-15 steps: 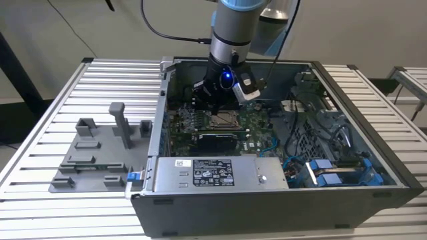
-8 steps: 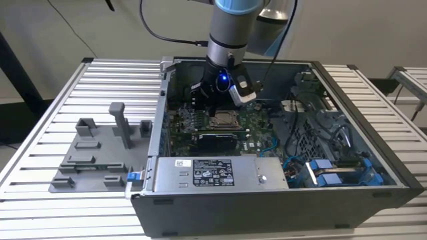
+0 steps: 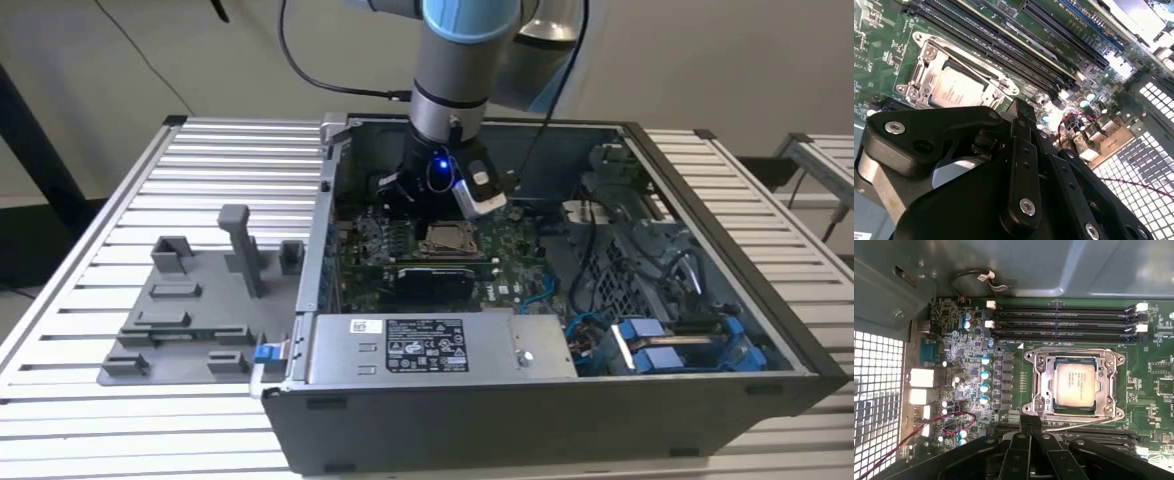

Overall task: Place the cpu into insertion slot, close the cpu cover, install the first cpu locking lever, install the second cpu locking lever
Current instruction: 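Install the second cpu locking lever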

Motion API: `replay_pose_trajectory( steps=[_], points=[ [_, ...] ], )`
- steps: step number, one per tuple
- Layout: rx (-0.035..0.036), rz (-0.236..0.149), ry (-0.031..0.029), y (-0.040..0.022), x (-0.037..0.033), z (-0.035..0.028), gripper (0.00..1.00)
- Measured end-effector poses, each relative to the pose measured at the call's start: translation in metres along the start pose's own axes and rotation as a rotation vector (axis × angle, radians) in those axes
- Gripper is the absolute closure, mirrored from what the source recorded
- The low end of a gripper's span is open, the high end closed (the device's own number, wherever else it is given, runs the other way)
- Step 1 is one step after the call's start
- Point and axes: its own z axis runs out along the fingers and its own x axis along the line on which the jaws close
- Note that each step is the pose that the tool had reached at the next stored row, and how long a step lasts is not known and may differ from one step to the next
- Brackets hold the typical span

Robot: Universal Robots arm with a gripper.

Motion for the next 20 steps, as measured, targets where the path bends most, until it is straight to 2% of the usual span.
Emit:
replay_pose_trajectory(
  steps=[5, 20],
  points=[
    [-0.0003, 0.005, -0.0005, -0.0004, 0.0041, 0.004, 0.89],
    [-0.0011, 0.014, -0.0037, -0.0011, 0.0066, 0.0195, 0.89]
  ],
)
